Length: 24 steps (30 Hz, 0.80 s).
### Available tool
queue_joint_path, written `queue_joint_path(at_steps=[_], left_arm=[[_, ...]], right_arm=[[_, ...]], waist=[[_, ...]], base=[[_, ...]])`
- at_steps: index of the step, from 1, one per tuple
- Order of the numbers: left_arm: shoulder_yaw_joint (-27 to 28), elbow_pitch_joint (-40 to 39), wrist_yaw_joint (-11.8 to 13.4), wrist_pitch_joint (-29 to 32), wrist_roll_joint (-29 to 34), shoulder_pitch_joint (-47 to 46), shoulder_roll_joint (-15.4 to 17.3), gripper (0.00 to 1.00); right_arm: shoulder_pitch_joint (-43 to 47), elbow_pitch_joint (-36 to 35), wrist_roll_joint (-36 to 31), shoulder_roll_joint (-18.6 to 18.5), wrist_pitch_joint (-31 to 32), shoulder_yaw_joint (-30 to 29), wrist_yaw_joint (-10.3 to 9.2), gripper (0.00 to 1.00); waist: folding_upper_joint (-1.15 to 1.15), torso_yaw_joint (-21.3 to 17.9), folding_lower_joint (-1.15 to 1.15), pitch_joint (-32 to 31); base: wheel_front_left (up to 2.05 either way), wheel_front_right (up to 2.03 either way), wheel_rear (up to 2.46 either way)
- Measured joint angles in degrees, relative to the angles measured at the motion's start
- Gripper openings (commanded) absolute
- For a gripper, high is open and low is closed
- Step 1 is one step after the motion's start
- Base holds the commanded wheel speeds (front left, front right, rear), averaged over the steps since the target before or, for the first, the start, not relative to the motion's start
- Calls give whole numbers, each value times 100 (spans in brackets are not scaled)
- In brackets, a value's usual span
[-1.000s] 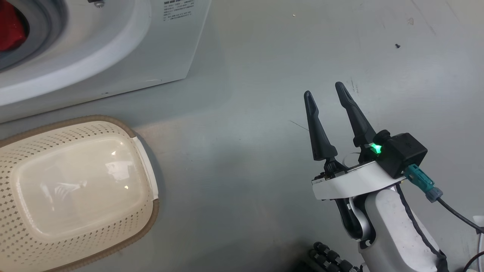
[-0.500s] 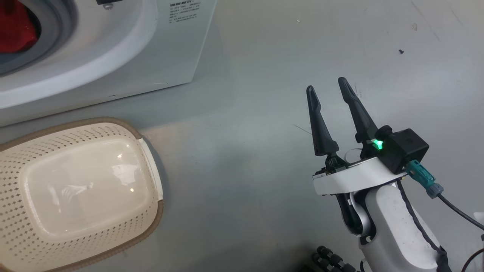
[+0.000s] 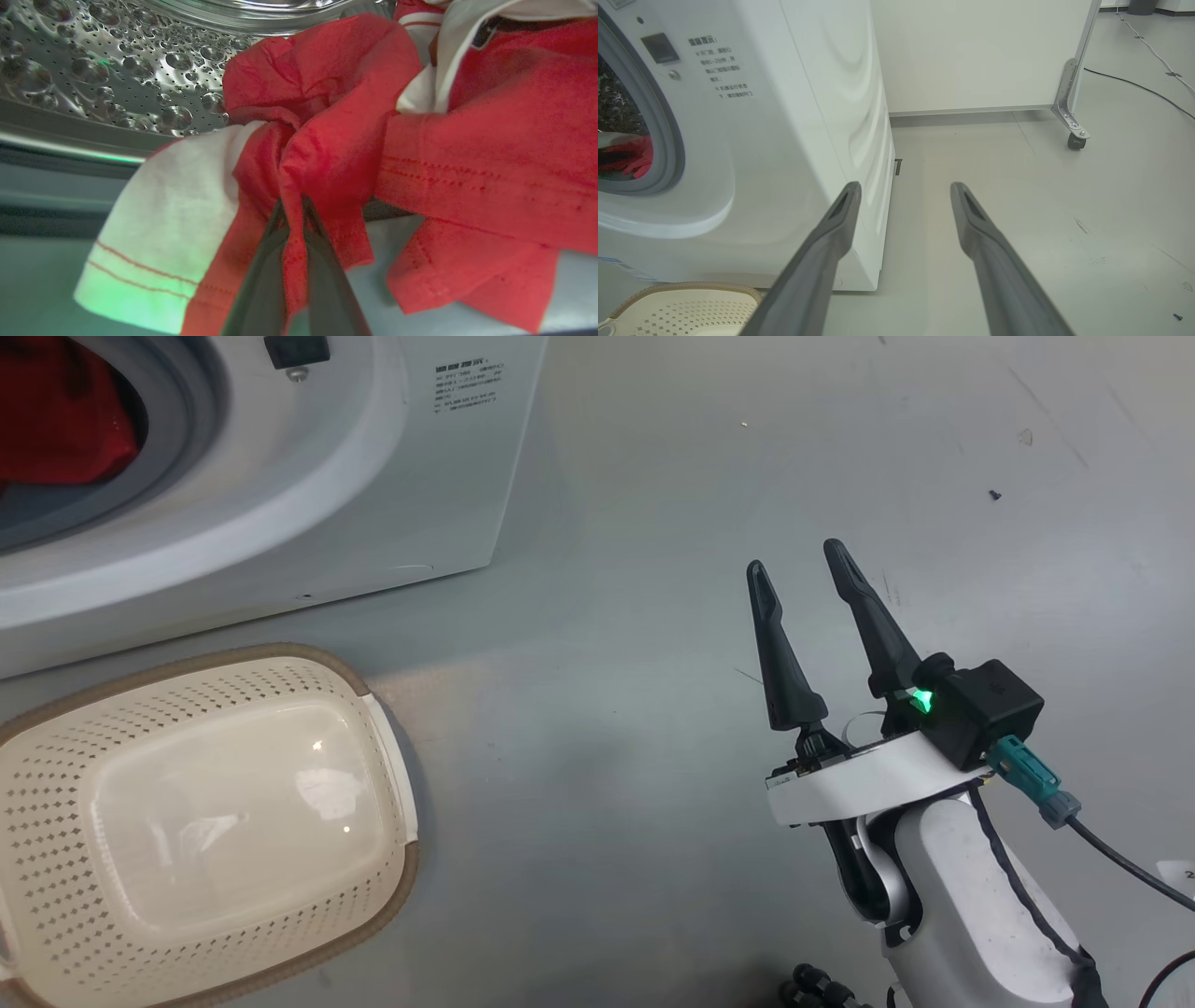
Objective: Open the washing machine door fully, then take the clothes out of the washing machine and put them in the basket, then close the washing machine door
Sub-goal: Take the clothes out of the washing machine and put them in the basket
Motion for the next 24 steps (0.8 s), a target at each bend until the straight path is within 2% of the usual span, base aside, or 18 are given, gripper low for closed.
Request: queue_joint_path(at_steps=[7,24], left_arm=[[0,3,0,-90,-2,-197,-44,0],[16,177,-23,-955,-285,-149,-701,0]], right_arm=[[3,29,2,0,1,5,1,100],[15,226,-62,-4,1,-230,46,100]], waist=[[0,7,0,-65],[0,201,0,-545]], base=[[0,0,0],[0,0,0]])
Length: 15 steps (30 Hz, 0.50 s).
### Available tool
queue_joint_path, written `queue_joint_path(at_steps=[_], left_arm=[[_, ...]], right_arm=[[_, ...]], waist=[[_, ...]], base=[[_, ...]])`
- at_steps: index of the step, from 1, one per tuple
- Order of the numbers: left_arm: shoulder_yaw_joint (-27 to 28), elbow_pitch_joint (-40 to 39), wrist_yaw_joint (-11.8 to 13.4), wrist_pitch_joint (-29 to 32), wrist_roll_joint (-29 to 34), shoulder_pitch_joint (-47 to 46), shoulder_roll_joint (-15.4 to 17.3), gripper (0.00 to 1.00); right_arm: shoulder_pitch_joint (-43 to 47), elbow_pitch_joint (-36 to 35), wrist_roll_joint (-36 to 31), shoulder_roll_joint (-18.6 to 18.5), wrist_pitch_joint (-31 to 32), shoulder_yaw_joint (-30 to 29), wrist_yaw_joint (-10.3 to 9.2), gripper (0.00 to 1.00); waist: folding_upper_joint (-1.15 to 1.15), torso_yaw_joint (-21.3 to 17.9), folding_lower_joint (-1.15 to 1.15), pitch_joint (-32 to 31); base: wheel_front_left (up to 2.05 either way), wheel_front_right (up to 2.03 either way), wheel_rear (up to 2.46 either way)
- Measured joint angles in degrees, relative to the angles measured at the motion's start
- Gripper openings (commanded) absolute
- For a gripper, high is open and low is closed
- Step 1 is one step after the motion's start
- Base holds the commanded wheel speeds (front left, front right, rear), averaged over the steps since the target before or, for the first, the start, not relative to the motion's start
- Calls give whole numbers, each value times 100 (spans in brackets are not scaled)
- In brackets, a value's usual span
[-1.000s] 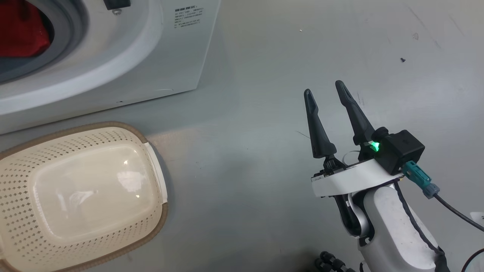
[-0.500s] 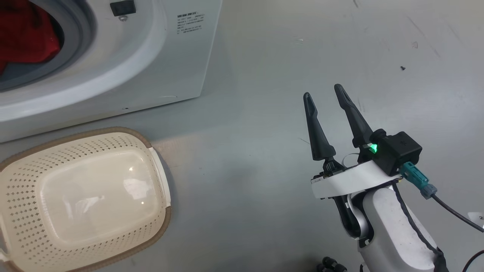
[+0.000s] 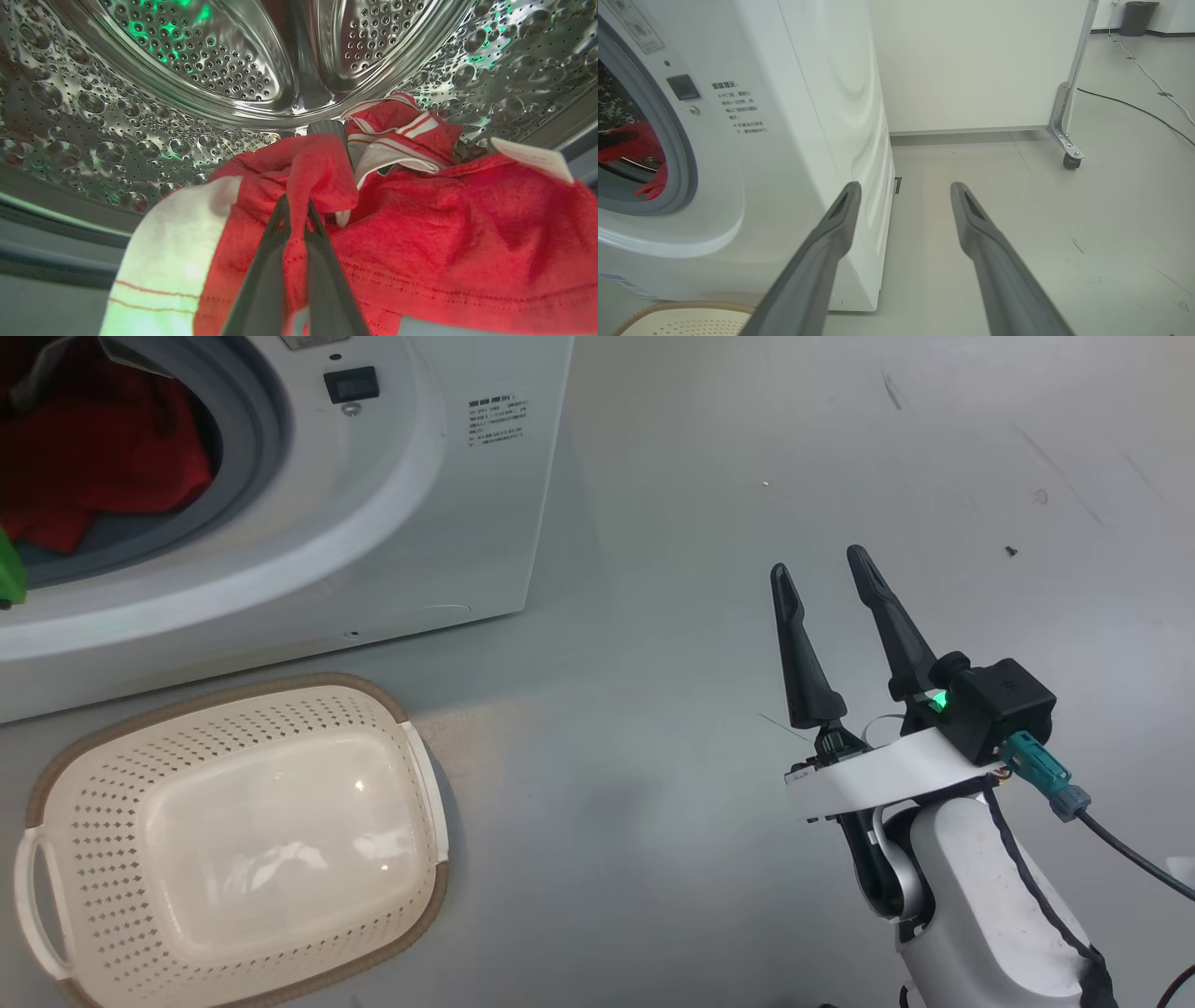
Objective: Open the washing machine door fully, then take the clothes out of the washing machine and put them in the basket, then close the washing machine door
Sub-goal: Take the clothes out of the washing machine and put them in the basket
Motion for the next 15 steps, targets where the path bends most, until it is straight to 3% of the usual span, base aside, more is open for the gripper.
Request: queue_joint_path(at_steps=[15], left_arm=[[24,212,-105,-904,-287,760,-589,0]], right_arm=[[318,298,-156,-8,-1,-274,105,100]], waist=[[0,341,0,-742]], base=[[0,0,0]])
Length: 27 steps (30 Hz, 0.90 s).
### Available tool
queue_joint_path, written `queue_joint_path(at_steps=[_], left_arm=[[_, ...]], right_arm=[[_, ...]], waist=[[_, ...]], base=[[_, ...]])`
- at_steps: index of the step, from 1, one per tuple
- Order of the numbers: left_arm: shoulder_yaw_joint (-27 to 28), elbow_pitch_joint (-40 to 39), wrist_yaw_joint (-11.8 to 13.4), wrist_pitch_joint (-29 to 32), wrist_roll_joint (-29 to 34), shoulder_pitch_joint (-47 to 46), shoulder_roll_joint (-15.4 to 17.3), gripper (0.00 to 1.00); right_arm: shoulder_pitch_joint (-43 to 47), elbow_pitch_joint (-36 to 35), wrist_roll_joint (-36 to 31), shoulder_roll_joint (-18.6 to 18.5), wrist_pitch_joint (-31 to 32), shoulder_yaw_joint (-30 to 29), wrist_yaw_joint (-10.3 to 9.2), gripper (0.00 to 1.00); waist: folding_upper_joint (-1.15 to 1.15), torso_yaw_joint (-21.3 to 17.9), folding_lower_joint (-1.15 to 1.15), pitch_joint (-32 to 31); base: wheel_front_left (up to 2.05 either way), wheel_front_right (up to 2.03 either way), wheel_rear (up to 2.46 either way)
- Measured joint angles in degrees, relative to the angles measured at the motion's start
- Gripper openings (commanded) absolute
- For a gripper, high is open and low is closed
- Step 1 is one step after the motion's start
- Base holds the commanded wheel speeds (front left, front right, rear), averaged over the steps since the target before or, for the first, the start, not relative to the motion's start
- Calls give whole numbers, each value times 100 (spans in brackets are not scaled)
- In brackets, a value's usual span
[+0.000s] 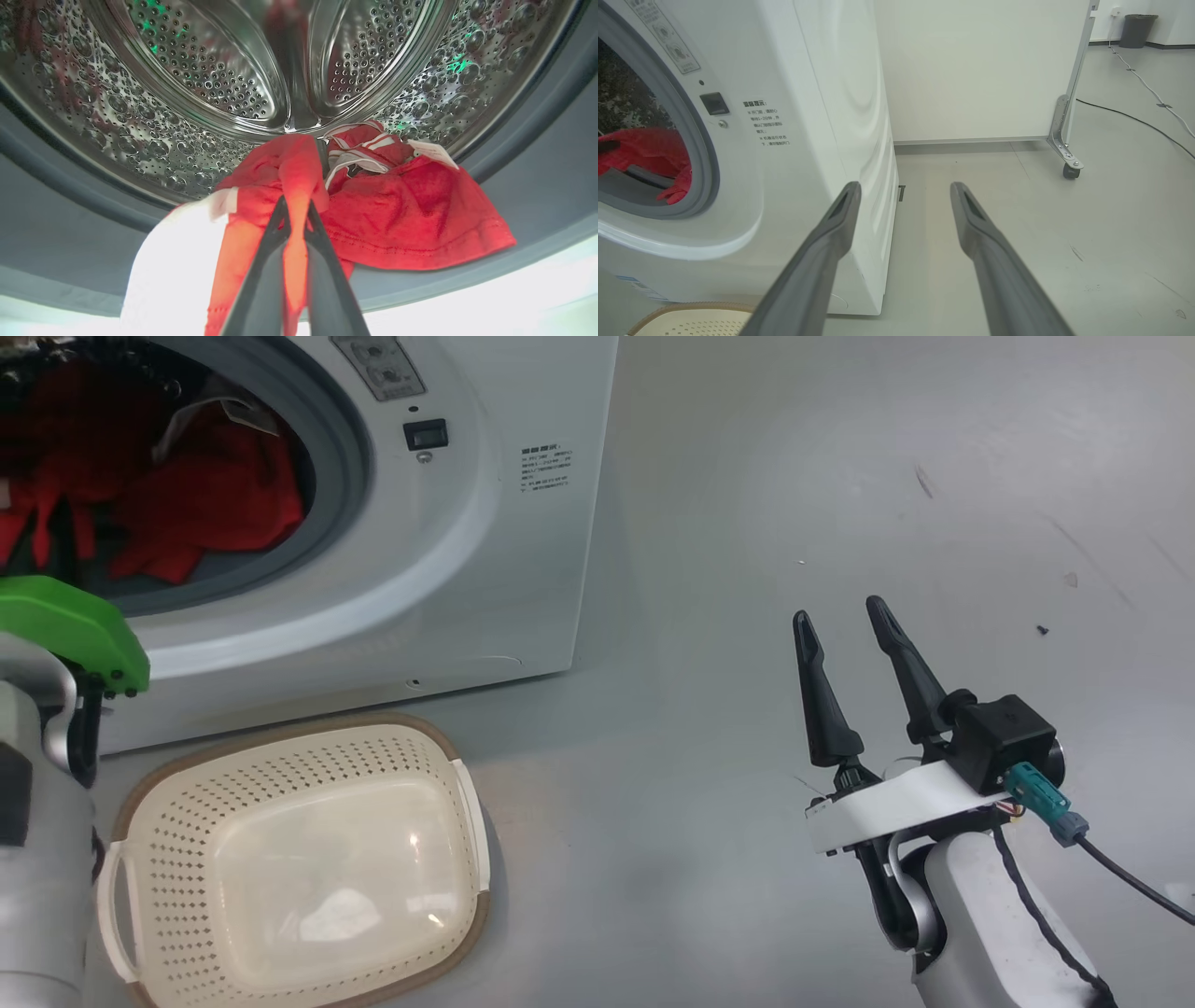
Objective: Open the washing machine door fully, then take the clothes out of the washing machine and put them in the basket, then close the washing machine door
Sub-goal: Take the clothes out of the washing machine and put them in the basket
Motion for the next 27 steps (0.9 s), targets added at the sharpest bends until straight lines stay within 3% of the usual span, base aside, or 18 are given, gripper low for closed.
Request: queue_joint_path(at_steps=[12,27], left_arm=[[-44,-71,-70,-509,-52,605,-109,0],[-231,-861,-124,-571,-49,1200,-270,0]], right_arm=[[359,190,-42,0,1,-93,120,100],[637,247,-47,1,1,-180,254,100]], waist=[[0,285,0,-667],[0,556,0,-1239]], base=[[0,0,0],[0,0,0]])
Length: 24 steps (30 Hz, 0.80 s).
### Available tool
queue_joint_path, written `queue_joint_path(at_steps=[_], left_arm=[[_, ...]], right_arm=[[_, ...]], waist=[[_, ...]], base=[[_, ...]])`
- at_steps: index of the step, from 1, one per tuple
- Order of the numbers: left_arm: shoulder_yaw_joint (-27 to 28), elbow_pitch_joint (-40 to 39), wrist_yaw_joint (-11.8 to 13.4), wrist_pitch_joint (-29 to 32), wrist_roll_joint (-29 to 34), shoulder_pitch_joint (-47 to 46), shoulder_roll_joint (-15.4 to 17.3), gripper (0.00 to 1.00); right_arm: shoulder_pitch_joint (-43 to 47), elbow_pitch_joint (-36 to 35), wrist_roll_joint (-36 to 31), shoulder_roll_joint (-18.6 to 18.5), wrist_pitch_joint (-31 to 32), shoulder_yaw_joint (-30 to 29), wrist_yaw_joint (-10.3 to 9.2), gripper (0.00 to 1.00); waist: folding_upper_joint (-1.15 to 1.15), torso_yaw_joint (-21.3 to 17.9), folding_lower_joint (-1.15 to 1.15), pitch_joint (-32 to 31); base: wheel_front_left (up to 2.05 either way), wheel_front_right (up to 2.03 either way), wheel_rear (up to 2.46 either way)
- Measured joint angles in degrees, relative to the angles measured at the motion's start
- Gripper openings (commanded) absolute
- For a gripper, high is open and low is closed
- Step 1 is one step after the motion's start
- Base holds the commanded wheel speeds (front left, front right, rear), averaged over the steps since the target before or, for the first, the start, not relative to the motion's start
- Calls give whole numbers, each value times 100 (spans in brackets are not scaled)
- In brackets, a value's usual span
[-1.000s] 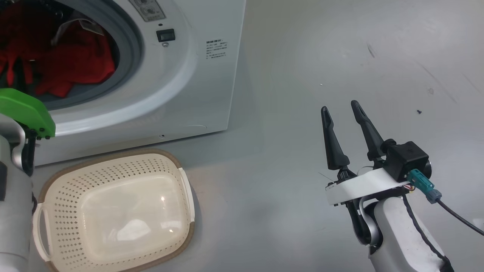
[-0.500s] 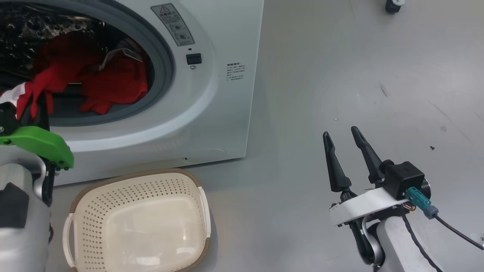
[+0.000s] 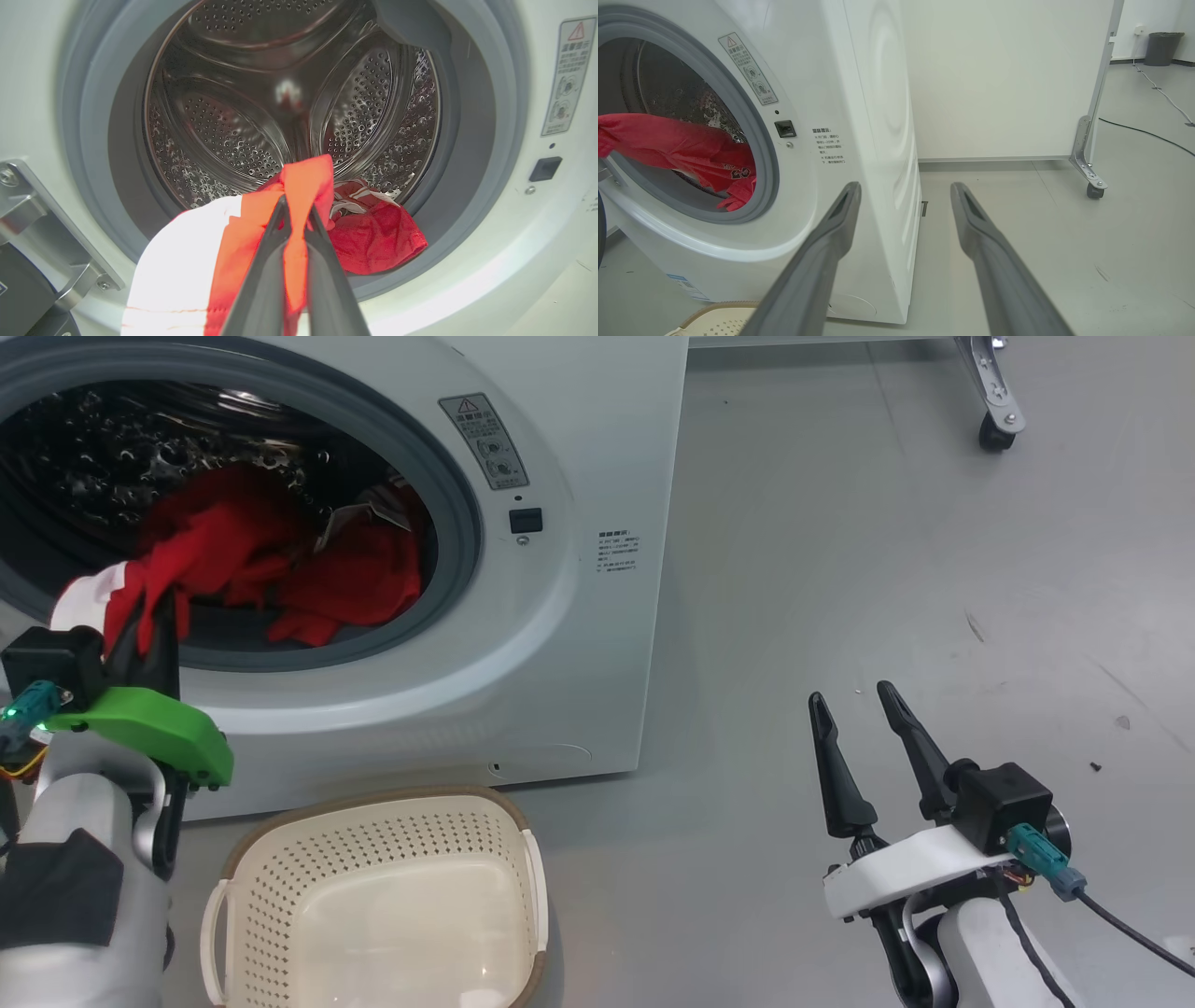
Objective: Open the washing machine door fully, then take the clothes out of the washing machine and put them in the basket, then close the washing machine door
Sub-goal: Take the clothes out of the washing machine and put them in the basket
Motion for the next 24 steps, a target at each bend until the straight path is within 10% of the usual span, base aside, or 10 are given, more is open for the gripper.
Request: queue_joint_path(at_steps=[24], left_arm=[[124,-2558,-3,-16,33,939,-163,0]], right_arm=[[216,40,-49,2,0,-32,151,100]], waist=[[0,311,0,-385]], base=[[0,0,0]])
